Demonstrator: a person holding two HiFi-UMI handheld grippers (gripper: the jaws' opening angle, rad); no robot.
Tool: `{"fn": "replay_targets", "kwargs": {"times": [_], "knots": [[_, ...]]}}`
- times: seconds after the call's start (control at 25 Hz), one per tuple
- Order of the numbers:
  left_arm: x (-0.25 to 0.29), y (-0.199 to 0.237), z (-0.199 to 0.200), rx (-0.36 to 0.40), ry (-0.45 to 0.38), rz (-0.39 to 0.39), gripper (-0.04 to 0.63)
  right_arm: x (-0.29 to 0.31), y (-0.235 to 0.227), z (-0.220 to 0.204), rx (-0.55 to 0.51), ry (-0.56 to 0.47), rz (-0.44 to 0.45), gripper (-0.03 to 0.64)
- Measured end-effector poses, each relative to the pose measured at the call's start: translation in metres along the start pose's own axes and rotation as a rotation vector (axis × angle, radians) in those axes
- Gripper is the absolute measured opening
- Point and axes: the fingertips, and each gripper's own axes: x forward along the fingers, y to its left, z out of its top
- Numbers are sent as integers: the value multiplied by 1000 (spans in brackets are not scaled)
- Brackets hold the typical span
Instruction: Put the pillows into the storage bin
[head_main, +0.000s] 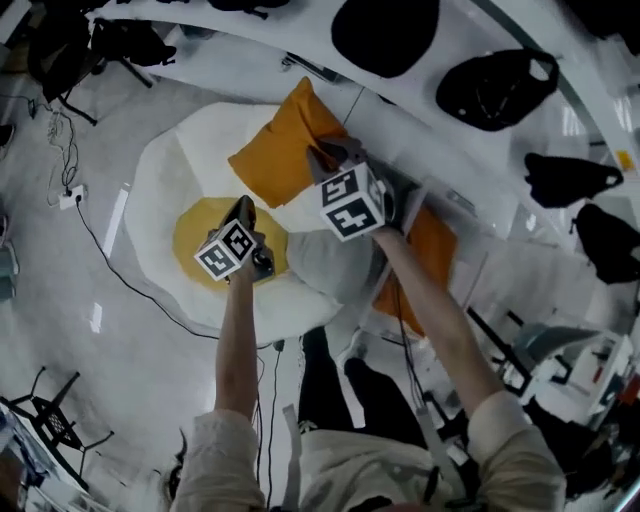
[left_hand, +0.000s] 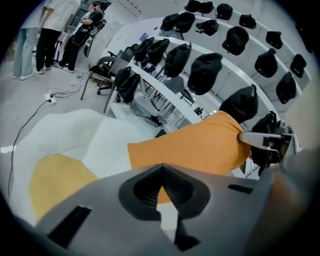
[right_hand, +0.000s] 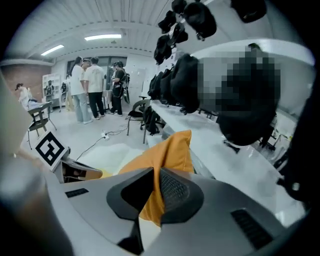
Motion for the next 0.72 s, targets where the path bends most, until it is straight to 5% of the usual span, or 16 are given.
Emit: {"fn": "replay_targets", "kwargs": {"times": [0.24, 0.48, 0.72], "knots": [[-34, -153, -32, 75, 32, -161, 5, -149, -59, -29, 113, -53, -169, 41], [-63, -310, -103, 215, 137, -339, 5, -289, -105, -112, 329, -74, -335, 38], [-93, -399, -188, 330, 243, -424, 5, -402, -130, -210, 500, -56, -498, 37]]}}
